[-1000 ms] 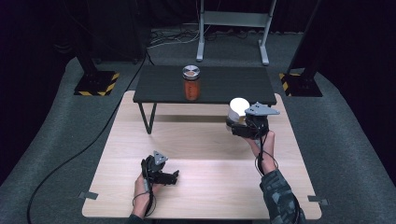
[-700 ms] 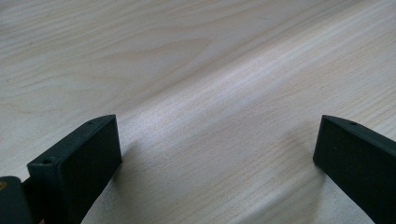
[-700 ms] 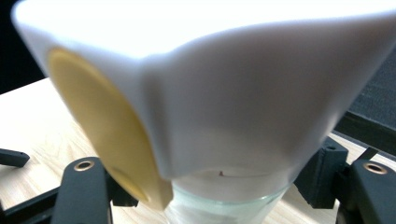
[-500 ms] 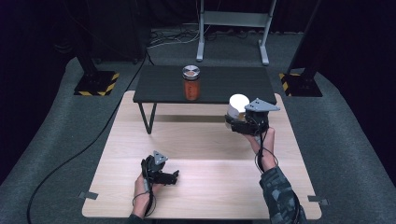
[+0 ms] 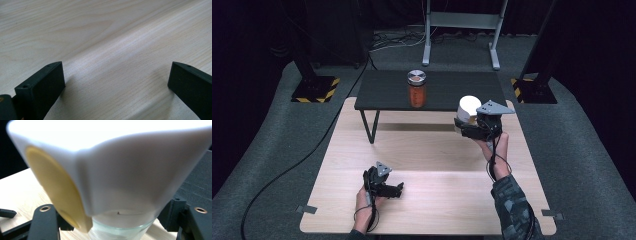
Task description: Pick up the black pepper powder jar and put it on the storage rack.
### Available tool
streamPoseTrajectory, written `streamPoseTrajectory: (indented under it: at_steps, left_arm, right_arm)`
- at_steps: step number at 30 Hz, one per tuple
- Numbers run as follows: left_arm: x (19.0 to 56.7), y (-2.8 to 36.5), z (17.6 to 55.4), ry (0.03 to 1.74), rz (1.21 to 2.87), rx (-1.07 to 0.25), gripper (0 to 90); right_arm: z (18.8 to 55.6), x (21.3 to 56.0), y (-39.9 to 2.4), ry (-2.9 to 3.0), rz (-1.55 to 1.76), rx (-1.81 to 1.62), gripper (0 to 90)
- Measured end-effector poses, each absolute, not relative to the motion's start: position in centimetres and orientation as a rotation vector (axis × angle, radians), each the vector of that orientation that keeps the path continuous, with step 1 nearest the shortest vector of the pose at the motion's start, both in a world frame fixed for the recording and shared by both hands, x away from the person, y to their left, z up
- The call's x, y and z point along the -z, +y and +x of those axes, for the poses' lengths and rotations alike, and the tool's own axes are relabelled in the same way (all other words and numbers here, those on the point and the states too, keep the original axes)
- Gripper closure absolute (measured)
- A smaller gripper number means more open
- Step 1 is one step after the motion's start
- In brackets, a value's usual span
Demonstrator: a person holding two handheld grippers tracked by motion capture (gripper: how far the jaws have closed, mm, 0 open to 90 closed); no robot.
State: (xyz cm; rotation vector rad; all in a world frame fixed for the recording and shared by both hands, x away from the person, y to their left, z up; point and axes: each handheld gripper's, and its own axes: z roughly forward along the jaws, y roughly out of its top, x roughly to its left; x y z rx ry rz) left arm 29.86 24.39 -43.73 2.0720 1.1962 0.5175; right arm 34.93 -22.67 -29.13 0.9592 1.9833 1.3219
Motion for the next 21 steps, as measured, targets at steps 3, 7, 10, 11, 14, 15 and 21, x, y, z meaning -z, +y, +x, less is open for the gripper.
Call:
streamPoseTrajectory:
  at_steps: [3, 7, 10, 11, 14, 15, 21]
  left_arm:
    - [43.7, 24.4, 29.9, 1.196, 2.072, -0.518, 0.4]
    - [43.7, 24.4, 29.9, 1.197, 2.071, -0.515, 0.4]
    - [43.7, 24.4, 29.8, 1.196, 2.071, -0.518, 0.4]
    - [43.7, 24.4, 29.8, 1.195, 2.072, -0.520, 0.4]
    - [43.7, 24.4, 29.8, 1.196, 2.071, -0.520, 0.4]
    - [43.7, 24.4, 29.8, 1.196, 2.071, -0.520, 0.4]
    - [43.7, 24.4, 29.9, 1.198, 2.071, -0.512, 0.4]
  right_arm:
    - [35.0, 28.9, -22.6, 1.988, 0.956, -1.318, 29.6]
    - [35.2, 28.7, -22.7, 1.984, 0.963, -1.315, 29.5]
    - [35.2, 28.6, -22.8, 1.979, 0.965, -1.316, 29.6]
    - [35.2, 28.5, -22.8, 1.977, 0.965, -1.314, 29.5]
    - [35.2, 28.2, -22.9, 1.972, 0.966, -1.314, 29.6]
    - [35.2, 28.1, -22.9, 1.971, 0.967, -1.313, 29.6]
    - [35.4, 27.4, -22.8, 1.965, 0.968, -1.310, 29.6]
